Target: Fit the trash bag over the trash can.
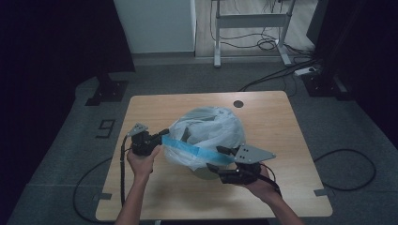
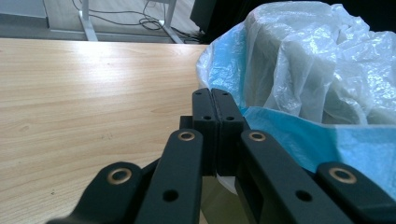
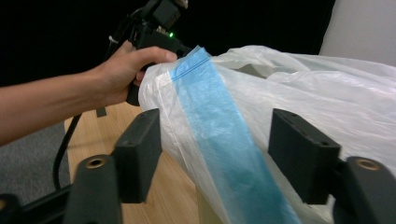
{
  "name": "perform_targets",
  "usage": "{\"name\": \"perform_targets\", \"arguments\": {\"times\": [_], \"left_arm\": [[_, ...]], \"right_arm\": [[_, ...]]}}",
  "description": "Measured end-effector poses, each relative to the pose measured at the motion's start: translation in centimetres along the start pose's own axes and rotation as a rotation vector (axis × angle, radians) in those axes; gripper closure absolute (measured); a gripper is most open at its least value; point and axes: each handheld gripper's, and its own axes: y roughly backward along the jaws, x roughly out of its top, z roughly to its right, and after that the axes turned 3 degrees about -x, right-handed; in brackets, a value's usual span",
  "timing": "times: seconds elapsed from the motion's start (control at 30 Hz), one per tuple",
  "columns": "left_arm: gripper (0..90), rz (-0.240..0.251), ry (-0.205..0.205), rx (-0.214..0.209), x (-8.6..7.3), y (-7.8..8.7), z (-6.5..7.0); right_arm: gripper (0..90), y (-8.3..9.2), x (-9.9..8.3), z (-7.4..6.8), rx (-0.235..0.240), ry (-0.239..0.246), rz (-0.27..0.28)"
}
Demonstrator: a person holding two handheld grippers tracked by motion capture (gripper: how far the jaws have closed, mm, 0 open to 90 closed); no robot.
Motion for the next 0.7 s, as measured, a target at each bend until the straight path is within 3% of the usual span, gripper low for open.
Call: {"name": "perform_targets", "arguments": {"times": [0.13,0.33,0.43,0.7], "left_arm": [[89.1,-0.002,-0.004,-0.001,0.0,0.1,0.0],[89.1,0.006,-0.002,-0.007,0.0,0.4,0.1],[89.1,0.006,-0.009,-0.016,0.0,0.5,0.4],[89.0,-0.022,-0.031,-0.027,-0.2,0.4,0.8]], "right_arm": [[60.7,-0.2,-0.3,-0.6,-0.052,0.044,-0.022],[88.1,1.3,-0.8,-1.0,-0.079,0.071,0.032],[88.9,1.7,-1.4,-1.0,-0.058,0.077,0.020],[89.0,2.1,-4.5,-0.6,-0.022,0.014,0.012]]}}
